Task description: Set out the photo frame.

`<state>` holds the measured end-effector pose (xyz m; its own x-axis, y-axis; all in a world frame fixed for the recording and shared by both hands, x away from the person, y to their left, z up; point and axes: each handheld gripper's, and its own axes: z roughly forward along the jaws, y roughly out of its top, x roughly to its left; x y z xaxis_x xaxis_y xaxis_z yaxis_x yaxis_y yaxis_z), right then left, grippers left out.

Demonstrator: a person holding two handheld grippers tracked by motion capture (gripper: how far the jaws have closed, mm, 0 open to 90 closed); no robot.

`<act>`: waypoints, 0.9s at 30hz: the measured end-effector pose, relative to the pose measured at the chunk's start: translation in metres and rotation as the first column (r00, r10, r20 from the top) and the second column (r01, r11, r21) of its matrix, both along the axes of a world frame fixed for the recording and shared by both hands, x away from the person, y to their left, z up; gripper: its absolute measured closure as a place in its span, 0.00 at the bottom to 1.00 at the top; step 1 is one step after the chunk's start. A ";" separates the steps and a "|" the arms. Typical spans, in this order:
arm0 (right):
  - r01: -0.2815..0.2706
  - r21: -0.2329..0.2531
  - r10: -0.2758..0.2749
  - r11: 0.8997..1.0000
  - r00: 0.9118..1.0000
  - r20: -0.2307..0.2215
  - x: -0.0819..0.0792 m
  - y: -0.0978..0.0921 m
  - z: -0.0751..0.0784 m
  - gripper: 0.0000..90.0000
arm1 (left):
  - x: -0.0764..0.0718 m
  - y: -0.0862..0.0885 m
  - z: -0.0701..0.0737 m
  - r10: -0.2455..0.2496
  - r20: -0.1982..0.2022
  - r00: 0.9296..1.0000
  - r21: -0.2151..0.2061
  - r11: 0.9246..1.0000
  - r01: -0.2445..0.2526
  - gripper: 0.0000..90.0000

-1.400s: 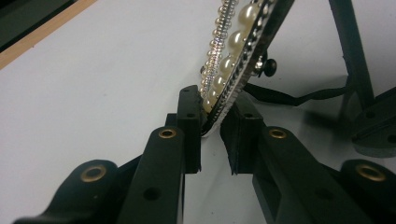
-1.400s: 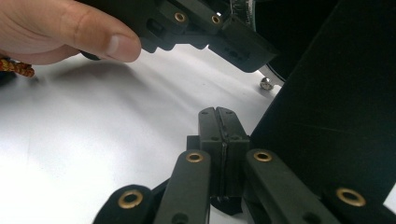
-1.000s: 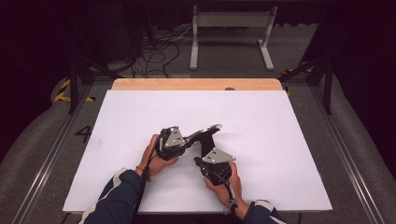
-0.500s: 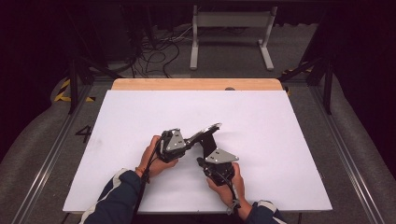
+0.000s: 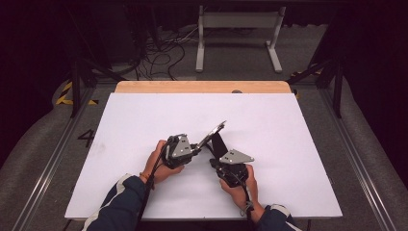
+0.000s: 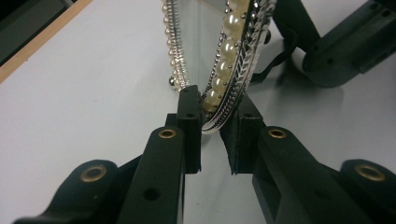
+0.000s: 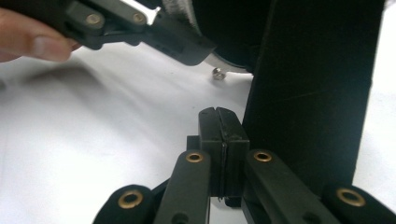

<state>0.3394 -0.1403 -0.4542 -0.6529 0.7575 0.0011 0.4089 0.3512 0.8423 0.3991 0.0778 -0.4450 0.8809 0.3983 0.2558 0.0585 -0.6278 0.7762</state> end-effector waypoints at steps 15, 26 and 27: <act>-0.020 -0.015 0.020 1.000 1.000 -0.002 0.005 -0.009 0.001 1.00 | -0.005 -0.005 0.002 -0.014 0.019 1.000 0.026 1.000 0.013 0.86; -0.029 -0.030 0.029 0.999 0.999 -0.028 0.009 -0.017 0.002 1.00 | -0.007 -0.008 0.002 -0.028 0.017 0.999 0.029 0.999 0.028 0.84; -0.028 -0.032 0.027 0.999 0.999 -0.029 0.009 -0.018 0.003 1.00 | -0.007 -0.008 0.002 -0.027 0.015 1.000 0.027 0.999 0.027 0.84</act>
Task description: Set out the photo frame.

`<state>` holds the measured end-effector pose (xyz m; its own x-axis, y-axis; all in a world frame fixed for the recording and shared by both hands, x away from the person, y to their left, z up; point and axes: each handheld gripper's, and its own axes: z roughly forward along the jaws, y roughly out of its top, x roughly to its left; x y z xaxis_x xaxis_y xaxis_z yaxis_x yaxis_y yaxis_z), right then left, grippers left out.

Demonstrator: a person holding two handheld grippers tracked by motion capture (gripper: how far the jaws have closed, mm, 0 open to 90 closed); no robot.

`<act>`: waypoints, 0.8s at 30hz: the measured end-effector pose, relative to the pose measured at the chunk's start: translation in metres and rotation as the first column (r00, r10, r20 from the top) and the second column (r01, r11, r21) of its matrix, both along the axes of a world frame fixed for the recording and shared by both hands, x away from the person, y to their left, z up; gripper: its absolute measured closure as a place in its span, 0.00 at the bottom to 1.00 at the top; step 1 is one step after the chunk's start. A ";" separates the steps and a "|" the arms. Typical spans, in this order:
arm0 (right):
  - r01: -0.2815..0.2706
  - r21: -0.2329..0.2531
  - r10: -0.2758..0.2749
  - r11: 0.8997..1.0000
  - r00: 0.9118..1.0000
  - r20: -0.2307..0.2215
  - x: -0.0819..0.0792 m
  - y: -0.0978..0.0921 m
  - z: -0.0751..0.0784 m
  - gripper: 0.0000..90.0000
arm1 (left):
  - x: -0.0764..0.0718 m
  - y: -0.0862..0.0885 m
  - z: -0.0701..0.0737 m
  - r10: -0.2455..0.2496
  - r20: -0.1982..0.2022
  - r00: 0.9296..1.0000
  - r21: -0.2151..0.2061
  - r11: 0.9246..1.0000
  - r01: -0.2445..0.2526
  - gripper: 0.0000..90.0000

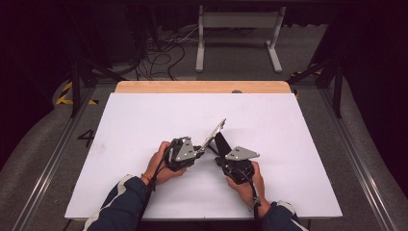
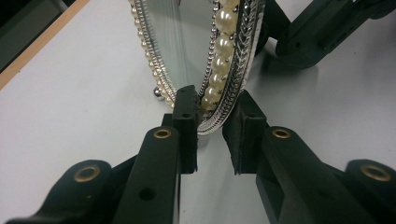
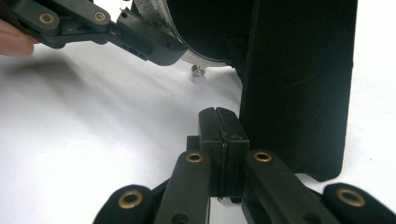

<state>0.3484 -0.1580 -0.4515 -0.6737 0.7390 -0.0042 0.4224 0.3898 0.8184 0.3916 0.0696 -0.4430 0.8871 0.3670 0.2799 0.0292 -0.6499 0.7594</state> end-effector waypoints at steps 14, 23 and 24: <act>-0.001 -0.022 0.001 1.000 1.000 0.011 0.008 -0.011 0.001 1.00 | -0.002 -0.006 -0.002 0.005 -0.026 1.000 -0.036 0.999 -0.006 0.81; -0.021 -0.042 0.022 0.999 1.000 0.012 0.015 -0.017 0.002 1.00 | -0.001 -0.009 -0.003 0.003 -0.054 0.999 -0.063 0.998 -0.007 0.80; -0.029 -0.040 0.030 0.999 0.999 0.011 0.016 -0.018 0.002 1.00 | -0.001 -0.009 -0.003 0.004 -0.054 0.999 -0.065 0.998 -0.007 0.80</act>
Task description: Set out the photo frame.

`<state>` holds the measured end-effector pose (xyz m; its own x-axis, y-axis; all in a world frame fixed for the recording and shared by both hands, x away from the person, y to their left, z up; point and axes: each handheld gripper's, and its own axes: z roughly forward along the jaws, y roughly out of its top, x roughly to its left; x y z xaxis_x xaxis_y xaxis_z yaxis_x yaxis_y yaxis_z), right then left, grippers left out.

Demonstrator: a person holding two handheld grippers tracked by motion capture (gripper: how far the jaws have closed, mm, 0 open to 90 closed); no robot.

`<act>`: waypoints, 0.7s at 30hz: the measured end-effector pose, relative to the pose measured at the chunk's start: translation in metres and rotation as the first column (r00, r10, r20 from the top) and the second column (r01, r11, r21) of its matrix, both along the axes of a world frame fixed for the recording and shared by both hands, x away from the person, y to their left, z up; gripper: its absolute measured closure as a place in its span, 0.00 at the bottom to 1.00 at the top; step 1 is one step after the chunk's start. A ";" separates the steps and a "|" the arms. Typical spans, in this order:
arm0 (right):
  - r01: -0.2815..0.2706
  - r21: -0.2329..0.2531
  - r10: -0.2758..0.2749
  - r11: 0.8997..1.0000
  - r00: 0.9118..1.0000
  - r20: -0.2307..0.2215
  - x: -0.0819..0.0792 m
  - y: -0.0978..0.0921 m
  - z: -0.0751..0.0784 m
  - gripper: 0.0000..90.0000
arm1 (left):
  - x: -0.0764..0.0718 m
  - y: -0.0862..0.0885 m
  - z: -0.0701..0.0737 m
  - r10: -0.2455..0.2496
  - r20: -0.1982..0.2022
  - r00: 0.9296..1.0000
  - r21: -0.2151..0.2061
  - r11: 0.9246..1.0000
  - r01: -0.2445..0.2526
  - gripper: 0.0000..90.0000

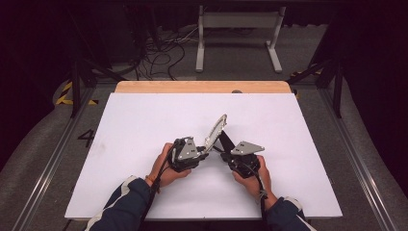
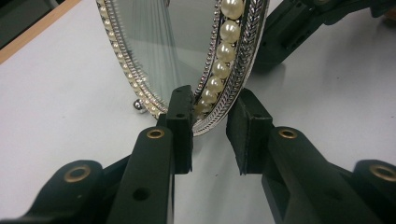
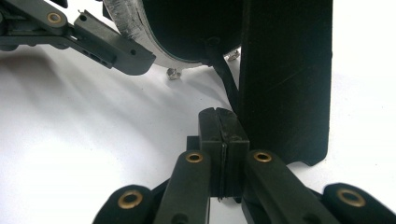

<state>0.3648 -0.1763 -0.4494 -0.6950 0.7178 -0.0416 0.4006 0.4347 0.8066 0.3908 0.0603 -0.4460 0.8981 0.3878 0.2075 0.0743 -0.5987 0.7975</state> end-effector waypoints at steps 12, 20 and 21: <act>0.004 0.003 -0.004 1.000 1.000 0.012 0.008 -0.011 -0.001 1.00 | 0.002 -0.004 0.000 -0.027 -0.016 1.000 -0.006 1.000 0.026 0.80; 0.007 -0.012 -0.007 1.000 1.000 -0.003 0.005 -0.013 -0.002 0.96 | 0.003 -0.004 0.000 -0.037 -0.022 0.999 -0.009 0.999 0.037 0.80; 0.008 -0.016 -0.008 1.000 1.000 -0.006 0.005 -0.013 -0.002 0.96 | 0.004 -0.004 0.000 -0.039 -0.025 0.999 -0.010 0.999 0.039 0.80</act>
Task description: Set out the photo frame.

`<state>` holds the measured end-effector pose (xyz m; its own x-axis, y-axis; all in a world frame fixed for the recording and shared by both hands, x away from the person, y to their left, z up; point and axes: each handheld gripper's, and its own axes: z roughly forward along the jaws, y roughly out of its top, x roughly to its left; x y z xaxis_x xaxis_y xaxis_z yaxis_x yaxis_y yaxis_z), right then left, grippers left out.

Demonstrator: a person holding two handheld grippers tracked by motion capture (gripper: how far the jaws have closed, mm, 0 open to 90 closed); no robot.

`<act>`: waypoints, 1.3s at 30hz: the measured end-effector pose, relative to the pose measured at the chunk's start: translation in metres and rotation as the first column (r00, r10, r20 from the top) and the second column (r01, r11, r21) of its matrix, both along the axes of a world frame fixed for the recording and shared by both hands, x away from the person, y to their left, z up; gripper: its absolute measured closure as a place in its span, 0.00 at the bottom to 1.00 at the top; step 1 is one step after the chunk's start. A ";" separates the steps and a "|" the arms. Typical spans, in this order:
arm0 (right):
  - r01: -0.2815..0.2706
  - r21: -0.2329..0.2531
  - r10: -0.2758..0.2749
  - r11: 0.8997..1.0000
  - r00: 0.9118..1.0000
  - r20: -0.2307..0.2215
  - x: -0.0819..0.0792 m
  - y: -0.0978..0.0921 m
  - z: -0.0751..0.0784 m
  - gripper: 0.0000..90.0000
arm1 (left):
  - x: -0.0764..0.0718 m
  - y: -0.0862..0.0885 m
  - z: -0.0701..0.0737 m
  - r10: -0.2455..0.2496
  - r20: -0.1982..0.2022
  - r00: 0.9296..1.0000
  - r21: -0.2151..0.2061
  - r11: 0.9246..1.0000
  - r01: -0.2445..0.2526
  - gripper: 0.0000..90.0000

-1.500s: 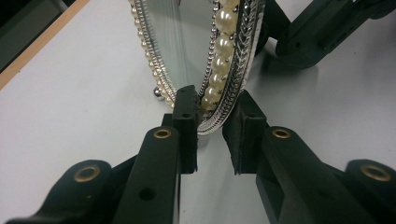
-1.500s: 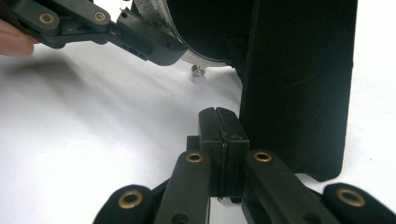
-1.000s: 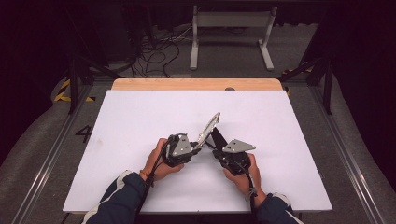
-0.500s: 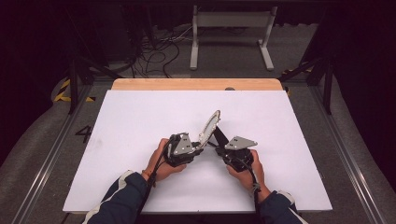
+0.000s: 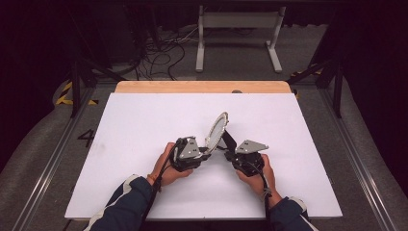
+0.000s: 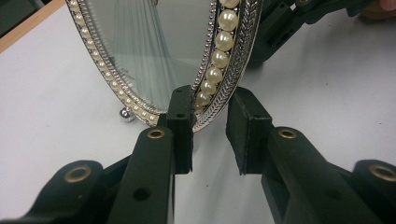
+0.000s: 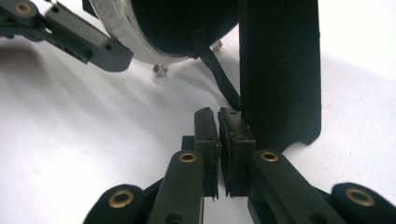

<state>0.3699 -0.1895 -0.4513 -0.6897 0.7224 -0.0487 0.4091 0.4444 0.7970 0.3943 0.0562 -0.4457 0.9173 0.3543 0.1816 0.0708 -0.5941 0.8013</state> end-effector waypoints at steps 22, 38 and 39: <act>0.033 -0.024 -0.033 0.999 0.999 0.013 0.011 -0.011 -0.004 1.00 | 0.001 -0.009 -0.002 -0.007 -0.004 1.000 0.004 1.000 0.007 0.81; -0.064 0.112 0.056 0.992 0.996 0.071 -0.014 0.010 0.014 0.68 | -0.015 0.049 0.015 0.060 -0.033 0.998 -0.050 0.997 -0.062 0.62; -0.062 0.113 0.054 0.992 0.996 0.073 -0.015 0.012 0.014 0.65 | -0.016 0.055 0.013 0.067 -0.040 0.997 -0.046 0.997 -0.069 0.60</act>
<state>0.3548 -0.1772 -0.4369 -0.7282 0.6852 -0.0171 0.3271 0.3694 0.8698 0.3783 0.1107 -0.4331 0.8968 0.4233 0.1286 0.1408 -0.5487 0.8241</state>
